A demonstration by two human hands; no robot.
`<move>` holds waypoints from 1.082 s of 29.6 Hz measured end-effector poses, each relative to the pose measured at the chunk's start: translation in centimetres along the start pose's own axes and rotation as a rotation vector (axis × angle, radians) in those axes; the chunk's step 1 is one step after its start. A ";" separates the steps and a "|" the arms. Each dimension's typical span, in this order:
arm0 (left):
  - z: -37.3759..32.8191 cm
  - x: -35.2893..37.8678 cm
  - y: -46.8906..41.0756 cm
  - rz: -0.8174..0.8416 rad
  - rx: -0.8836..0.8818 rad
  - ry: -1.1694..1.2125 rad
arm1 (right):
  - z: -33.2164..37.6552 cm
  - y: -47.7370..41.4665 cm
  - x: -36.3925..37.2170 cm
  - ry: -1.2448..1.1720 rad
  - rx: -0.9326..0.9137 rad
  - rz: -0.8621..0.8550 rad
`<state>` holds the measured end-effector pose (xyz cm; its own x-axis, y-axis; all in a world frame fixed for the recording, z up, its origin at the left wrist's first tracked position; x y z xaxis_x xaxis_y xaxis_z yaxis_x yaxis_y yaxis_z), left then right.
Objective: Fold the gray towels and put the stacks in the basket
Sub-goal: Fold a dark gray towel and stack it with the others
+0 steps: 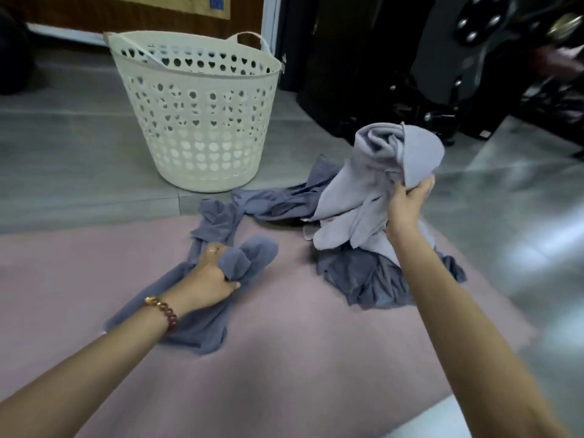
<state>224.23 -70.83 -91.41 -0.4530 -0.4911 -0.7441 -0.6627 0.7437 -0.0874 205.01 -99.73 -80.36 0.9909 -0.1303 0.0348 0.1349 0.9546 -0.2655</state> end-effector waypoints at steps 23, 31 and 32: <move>-1.0 -7.1 4.0 -0.023 0.140 0.408 | 1.1 23.6 5.0 -0.120 0.128 1.106; 2.3 -4.5 5.0 0.179 0.043 0.321 | 0.5 16.5 1.2 -0.050 0.163 0.688; 2.9 -4.2 5.1 0.165 0.039 0.303 | 0.3 15.7 0.6 0.082 0.111 0.685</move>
<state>224.47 -63.62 -90.69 -0.7127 -0.4706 -0.5202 -0.5449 0.8384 -0.0119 207.74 -84.75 -84.24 0.8502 0.4948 -0.1795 -0.5163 0.8504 -0.1013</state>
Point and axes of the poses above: each hand's wrist, its own y-axis away from the middle knuckle, its own x-axis out of the palm, z = x × y, the point moved 4 cm from there along -y, towards the middle knuckle, and after that the axes turned 13 degrees about -z, right-handed, at the moved point
